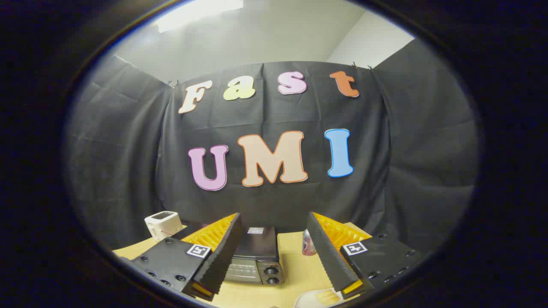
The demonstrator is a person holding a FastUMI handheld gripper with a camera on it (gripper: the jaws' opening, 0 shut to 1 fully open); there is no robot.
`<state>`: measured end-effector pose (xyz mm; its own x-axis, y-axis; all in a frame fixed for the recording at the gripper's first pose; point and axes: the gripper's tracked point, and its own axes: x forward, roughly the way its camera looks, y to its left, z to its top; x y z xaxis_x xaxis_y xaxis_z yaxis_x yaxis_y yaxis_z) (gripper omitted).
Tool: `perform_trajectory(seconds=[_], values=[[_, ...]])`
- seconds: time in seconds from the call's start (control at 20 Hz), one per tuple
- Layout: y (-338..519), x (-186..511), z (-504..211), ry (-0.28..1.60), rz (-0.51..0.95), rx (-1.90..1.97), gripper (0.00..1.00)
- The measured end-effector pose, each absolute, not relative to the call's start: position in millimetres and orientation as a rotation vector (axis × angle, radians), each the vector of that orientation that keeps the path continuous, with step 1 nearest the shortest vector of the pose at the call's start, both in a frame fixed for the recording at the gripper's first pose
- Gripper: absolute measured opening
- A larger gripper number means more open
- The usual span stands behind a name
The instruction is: Open the toaster oven, put the food inside, and close the toaster oven door.
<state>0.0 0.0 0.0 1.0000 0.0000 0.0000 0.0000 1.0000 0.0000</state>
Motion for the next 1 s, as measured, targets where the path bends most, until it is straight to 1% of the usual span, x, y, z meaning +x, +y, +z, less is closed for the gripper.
perform_trajectory(seconds=[0.2,0.55,1.0], values=[[10,-3,13,0.008,-0.008,0.023,0.96],[27,-6,17,-0.002,0.017,-0.007,0.96],[37,-19,44,-0.017,0.035,0.000,0.96]])
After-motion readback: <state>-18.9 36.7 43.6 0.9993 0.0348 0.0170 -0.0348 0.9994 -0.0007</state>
